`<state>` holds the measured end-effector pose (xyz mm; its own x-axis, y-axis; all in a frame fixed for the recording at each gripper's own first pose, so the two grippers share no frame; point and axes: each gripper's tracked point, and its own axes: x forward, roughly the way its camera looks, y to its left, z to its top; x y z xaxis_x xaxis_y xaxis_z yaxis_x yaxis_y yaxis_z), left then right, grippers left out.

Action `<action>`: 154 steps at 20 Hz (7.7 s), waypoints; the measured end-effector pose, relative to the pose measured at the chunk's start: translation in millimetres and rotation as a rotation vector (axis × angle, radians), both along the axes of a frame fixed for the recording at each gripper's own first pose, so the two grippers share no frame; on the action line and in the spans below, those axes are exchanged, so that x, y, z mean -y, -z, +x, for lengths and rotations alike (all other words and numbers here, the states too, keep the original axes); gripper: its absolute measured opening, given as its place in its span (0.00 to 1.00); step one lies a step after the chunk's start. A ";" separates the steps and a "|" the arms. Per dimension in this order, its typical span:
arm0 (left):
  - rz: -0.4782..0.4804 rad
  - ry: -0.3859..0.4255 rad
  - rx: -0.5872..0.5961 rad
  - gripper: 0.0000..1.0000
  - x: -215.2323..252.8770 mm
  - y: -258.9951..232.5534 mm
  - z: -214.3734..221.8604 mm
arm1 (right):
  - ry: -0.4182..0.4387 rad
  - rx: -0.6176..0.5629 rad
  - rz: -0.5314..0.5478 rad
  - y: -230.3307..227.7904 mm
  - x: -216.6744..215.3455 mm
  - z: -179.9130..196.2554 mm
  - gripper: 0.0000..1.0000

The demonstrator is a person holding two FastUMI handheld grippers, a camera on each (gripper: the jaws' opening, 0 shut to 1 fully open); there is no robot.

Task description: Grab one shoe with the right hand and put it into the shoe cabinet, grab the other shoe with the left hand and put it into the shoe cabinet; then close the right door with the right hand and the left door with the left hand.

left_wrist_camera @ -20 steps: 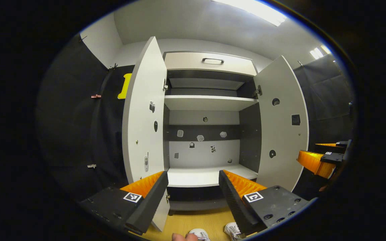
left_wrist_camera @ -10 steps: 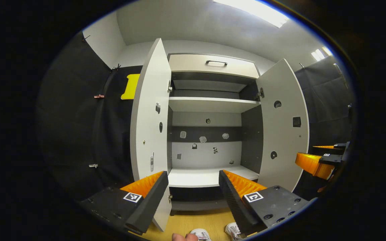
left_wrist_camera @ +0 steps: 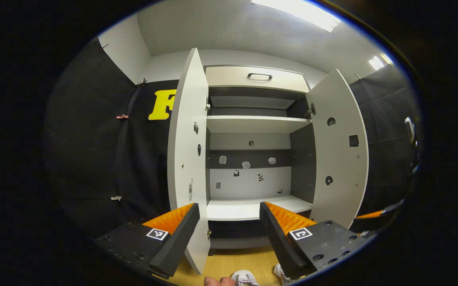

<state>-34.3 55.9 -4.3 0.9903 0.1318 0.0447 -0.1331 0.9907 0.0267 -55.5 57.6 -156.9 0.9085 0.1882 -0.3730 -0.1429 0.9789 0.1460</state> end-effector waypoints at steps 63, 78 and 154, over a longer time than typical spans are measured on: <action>-0.064 0.017 -0.108 0.95 -9.2 69.2 -8.3 | -0.070 -0.067 -0.039 -30.1 -39.8 284.7 0.05; -0.085 -0.036 -0.136 0.95 -22.1 84.4 10.5 | -0.083 -0.193 -0.362 38.7 -28.2 455.7 0.05; -0.016 0.083 -0.695 0.39 14.7 481.6 16.6 | 0.088 0.306 -0.167 -135.8 113.5 42.7 0.98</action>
